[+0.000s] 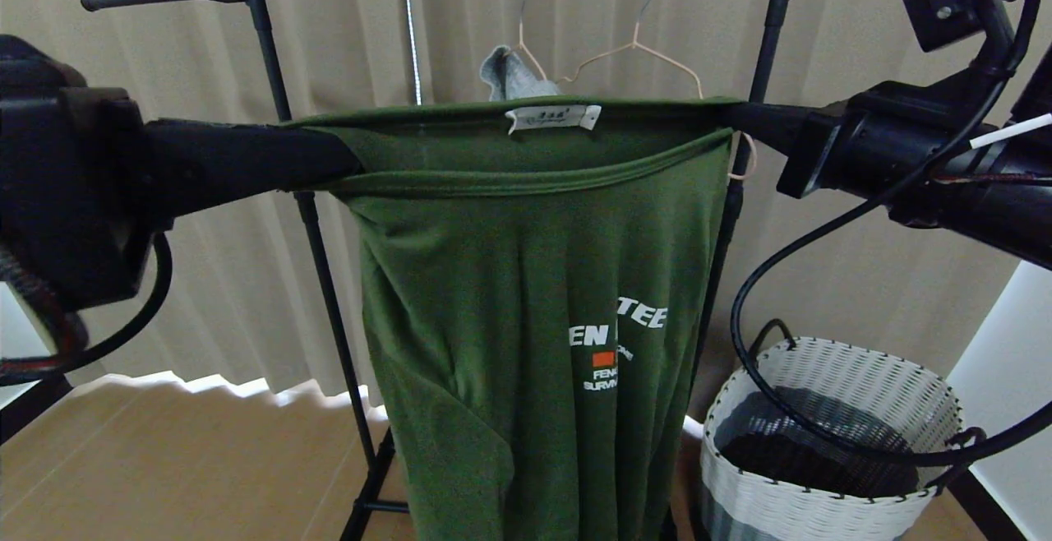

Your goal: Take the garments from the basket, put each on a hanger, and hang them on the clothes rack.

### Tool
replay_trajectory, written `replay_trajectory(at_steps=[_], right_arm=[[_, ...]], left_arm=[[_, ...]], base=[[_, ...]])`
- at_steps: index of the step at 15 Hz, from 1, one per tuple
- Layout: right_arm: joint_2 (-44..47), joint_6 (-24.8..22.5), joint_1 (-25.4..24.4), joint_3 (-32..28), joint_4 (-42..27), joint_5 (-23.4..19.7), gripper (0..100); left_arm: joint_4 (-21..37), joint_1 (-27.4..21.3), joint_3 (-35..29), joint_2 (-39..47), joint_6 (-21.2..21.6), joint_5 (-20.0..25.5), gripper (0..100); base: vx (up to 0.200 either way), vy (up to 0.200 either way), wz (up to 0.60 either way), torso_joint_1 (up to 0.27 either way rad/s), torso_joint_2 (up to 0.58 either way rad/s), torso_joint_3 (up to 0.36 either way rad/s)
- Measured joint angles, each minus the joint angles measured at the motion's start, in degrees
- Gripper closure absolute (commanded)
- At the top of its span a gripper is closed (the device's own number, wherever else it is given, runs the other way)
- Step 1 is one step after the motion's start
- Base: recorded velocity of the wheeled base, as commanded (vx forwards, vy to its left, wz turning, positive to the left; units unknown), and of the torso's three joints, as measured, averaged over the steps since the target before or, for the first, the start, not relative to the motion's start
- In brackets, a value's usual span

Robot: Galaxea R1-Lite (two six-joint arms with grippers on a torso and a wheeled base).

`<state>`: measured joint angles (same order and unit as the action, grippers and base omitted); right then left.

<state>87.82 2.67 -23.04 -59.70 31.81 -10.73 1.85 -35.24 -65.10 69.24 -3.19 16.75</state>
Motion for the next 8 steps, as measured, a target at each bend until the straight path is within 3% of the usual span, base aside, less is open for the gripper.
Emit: replay_trajectory(at_steps=[3, 8], right_arm=[[-4.0, -0.2, 1.1, 4.0, 1.5, 0.0, 100], [-13.3, -0.3, 2.4, 11.7, 0.8, -0.5, 100]], left_arm=[[-7.7, 3.4, -0.3, 4.9, -0.8, -0.2, 100], [-12.4, 6.9, -2.4, 13.3, -1.0, -2.2, 100]], base=[[0.000, 0.000, 0.00, 0.000, 0.00, 0.000], [0.000, 0.000, 0.00, 0.000, 0.00, 0.000]])
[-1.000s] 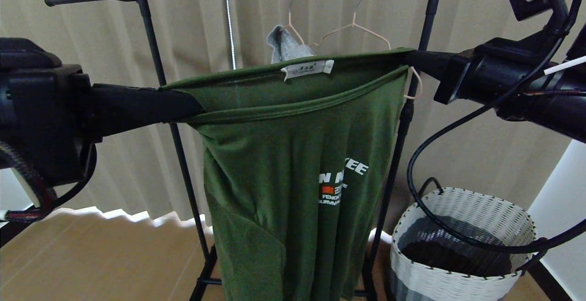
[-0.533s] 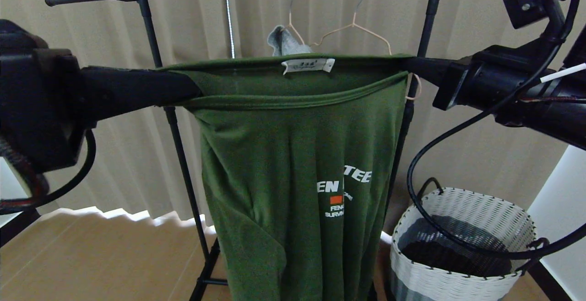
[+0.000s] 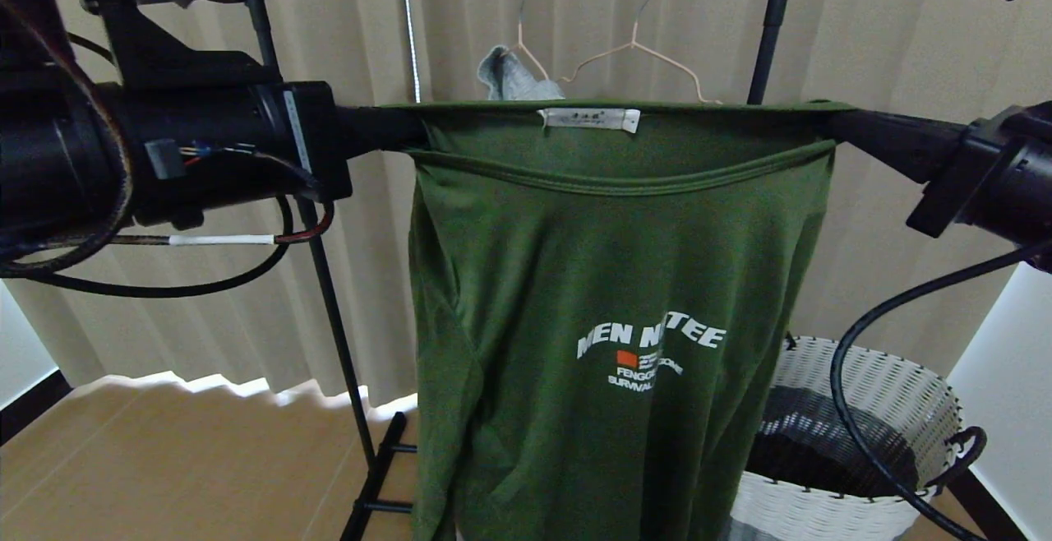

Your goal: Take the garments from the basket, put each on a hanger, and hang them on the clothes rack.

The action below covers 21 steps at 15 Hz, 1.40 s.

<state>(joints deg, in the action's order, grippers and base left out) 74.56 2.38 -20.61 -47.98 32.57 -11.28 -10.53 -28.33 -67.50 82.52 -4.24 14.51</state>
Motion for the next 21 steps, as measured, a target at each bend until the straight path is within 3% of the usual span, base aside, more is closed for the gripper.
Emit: replay_trajectory(at_steps=[6, 9, 16, 21], right_arm=[[-6.2, 0.0, -0.1, 3.1, -2.1, -1.8, 100], [-9.3, 0.0, -0.1, 4.1, -6.6, -3.1, 100], [-9.8, -0.3, 1.3, 3.1, -7.0, -3.0, 100], [-5.7, -0.3, 3.7, -0.2, -6.9, -2.9, 100]], left_arm=[[-0.1, 1.5, -5.1, 6.2, 0.1, -8.5, 100], [0.0, 1.5, -6.1, 7.9, 0.1, -8.7, 100], [0.2, 0.9, -4.9, 7.6, 0.2, -8.7, 100], [0.3, -0.7, 0.6, 2.8, 0.5, -8.8, 100]], base=[[0.000, 0.000, 0.00, 0.000, 0.00, 0.000], [0.000, 0.000, 0.00, 0.000, 0.00, 0.000], [0.000, 0.000, 0.00, 0.000, 0.00, 0.000], [0.000, 0.000, 0.00, 0.000, 0.00, 0.000]])
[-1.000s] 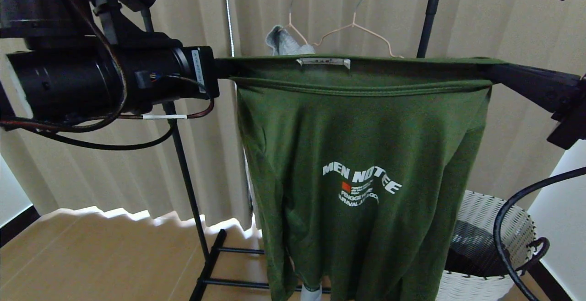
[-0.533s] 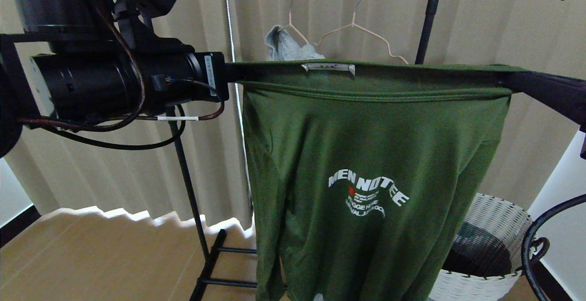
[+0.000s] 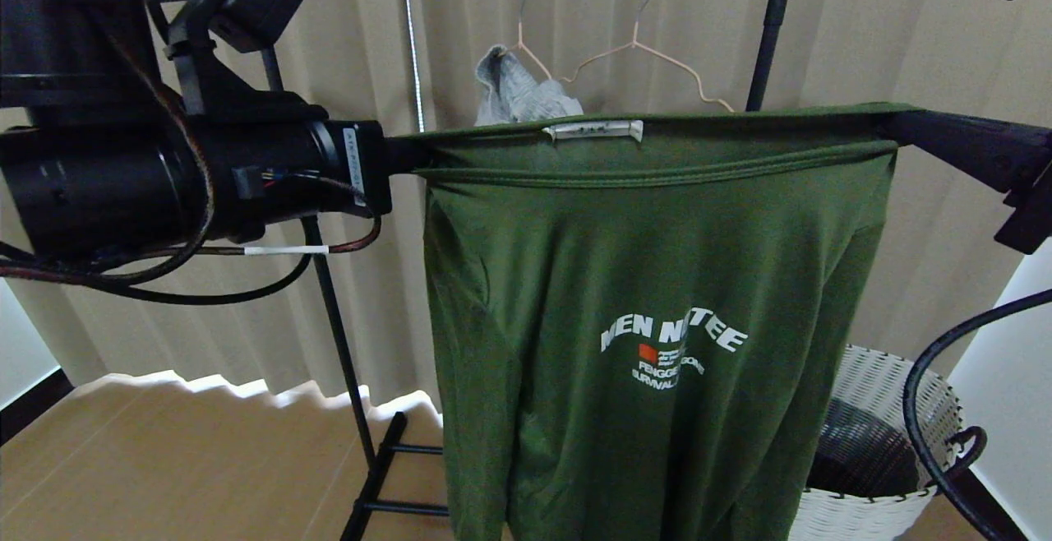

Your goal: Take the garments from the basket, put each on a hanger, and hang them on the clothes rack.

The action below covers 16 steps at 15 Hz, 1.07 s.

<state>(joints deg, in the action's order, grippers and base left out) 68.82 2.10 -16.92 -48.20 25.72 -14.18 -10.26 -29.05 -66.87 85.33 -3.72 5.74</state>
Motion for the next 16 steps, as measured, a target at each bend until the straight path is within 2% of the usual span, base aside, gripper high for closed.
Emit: replay_trajectory(at_steps=[4, 9, 16], right_arm=[[3.2, 0.0, 0.3, -2.9, 0.2, 0.1, 100], [6.5, 0.0, 2.0, -5.7, 0.5, -0.1, 100], [7.4, 0.0, 2.2, -6.2, 0.2, 0.0, 100]], left_arm=[[0.0, -2.0, 4.2, -4.8, 1.2, 0.2, 100], [-0.4, -2.3, 5.6, -6.4, 2.2, 0.4, 100], [-0.4, -2.1, 6.5, -7.0, 2.3, 0.3, 100]], base=[[0.000, 0.000, 0.00, 0.000, 0.00, 0.000], [0.000, 0.000, 0.00, 0.000, 0.00, 0.000], [0.000, 0.000, 0.00, 0.000, 0.00, 0.000]])
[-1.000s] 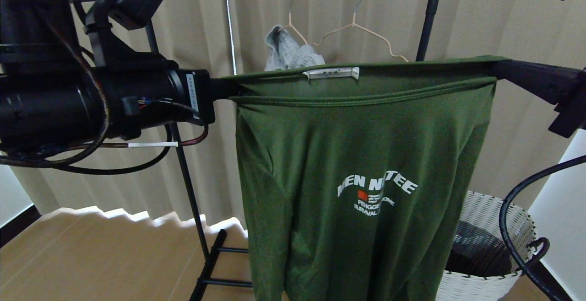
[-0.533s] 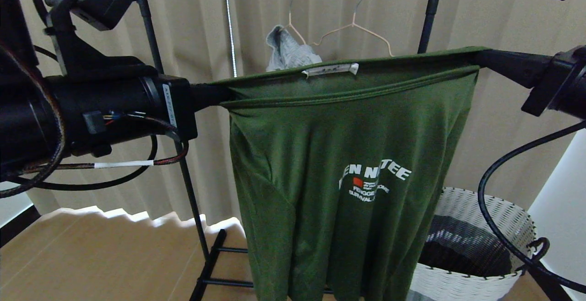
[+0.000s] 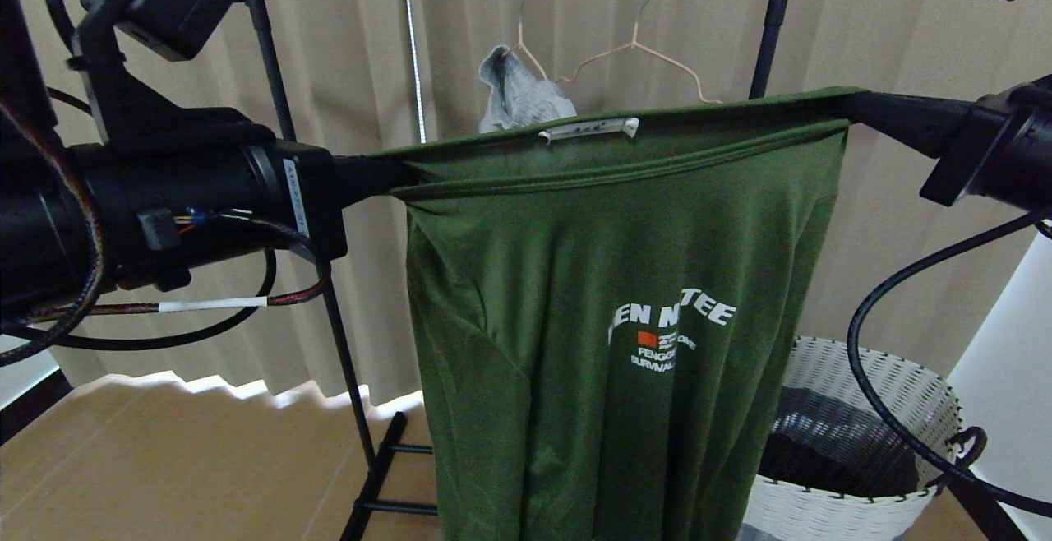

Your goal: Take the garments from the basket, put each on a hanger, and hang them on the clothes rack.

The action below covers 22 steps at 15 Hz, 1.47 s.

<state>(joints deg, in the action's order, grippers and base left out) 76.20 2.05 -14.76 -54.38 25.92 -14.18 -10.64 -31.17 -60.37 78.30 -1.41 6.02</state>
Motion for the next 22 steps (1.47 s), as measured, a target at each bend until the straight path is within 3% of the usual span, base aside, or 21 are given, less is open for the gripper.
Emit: replay_trajectory(at_steps=[7, 8, 14, 16, 22], right_arm=[[-0.2, 0.0, -0.1, 1.9, 0.4, 0.0, 100], [-0.2, 0.1, -0.3, 2.5, 0.5, 0.0, 0], [-0.1, 0.0, -1.0, 7.0, 2.7, 0.3, 0], [-1.3, -1.2, -1.0, 10.0, 2.9, 0.0, 0], [-6.9, -2.0, -2.5, 16.4, 3.0, -2.5, 0]], left_arm=[[0.0, 0.0, 1.0, 0.5, 0.0, -0.2, 100], [0.0, 0.1, 1.0, 0.9, 0.0, -0.4, 100], [-0.8, 0.3, -1.5, 1.5, 0.5, -0.8, 100], [-0.9, 1.8, -1.9, 2.0, 3.9, -5.9, 100], [-2.8, 3.1, -2.1, 3.4, 4.6, -15.2, 100]], base=[[0.000, 0.000, 0.00, 0.000, 0.00, 0.000], [0.000, 0.000, 0.00, 0.000, 0.00, 0.000], [0.000, 0.000, 0.00, 0.000, 0.00, 0.000], [0.000, 0.000, 0.00, 0.000, 0.00, 0.000], [0.000, 0.000, 0.00, 0.000, 0.00, 0.000]])
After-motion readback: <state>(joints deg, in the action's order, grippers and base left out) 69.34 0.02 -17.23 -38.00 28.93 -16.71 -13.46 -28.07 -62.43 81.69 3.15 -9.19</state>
